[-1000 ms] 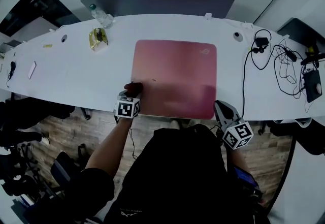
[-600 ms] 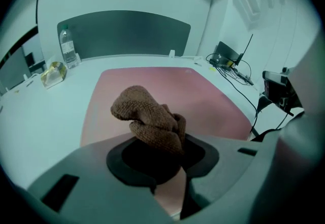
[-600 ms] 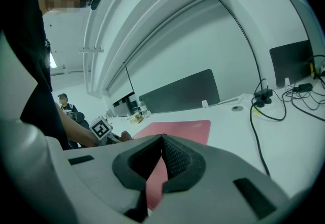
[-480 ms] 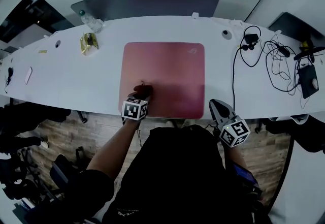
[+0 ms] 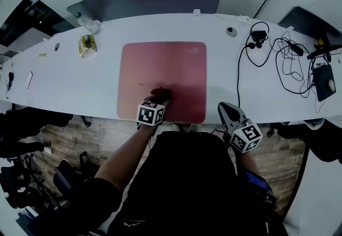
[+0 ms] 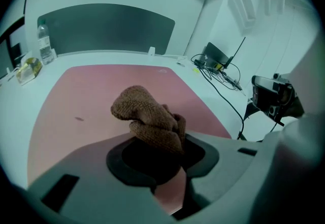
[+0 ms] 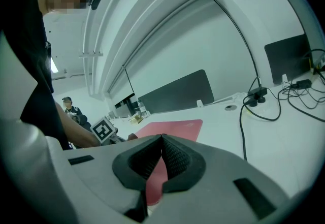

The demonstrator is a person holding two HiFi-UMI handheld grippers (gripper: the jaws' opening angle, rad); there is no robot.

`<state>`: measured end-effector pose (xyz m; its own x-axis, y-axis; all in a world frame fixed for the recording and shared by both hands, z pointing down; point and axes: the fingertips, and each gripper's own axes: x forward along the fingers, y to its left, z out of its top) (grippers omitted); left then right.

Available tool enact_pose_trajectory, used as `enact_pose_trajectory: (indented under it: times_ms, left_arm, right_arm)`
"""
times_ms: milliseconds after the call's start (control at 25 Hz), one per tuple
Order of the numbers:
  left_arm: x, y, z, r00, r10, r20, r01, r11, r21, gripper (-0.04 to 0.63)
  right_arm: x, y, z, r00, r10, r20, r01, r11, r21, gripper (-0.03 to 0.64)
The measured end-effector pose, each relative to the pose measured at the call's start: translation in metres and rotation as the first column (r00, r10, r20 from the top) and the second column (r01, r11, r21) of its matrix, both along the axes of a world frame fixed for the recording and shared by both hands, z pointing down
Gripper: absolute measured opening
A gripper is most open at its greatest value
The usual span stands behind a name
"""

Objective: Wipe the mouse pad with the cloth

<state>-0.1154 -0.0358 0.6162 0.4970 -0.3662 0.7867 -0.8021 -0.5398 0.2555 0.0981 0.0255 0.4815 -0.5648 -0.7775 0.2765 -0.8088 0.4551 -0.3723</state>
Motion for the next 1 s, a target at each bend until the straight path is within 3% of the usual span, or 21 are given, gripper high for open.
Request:
enact_pose_trajectory:
  times_ms: [200, 440, 1000]
  left_arm:
    - [0.032, 0.004, 0.000, 0.999, 0.043, -0.004, -0.043, 0.999, -0.006, 0.133]
    - [0.071, 0.007, -0.001, 0.997, 0.060, -0.056, -0.062, 0.997, -0.048, 0.133]
    - [0.166, 0.025, -0.003, 0.968, 0.214, -0.128, -0.228, 0.967, -0.112, 0.133]
  right_arm:
    - [0.005, -0.002, 0.007, 1.000, -0.020, 0.023, 0.021, 1.000, -0.016, 0.025]
    - [0.014, -0.009, 0.012, 0.999, -0.027, 0.046, 0.028, 0.999, -0.021, 0.025]
    - [0.045, -0.012, 0.019, 0.996, 0.011, 0.086, -0.009, 1.000, -0.030, 0.025]
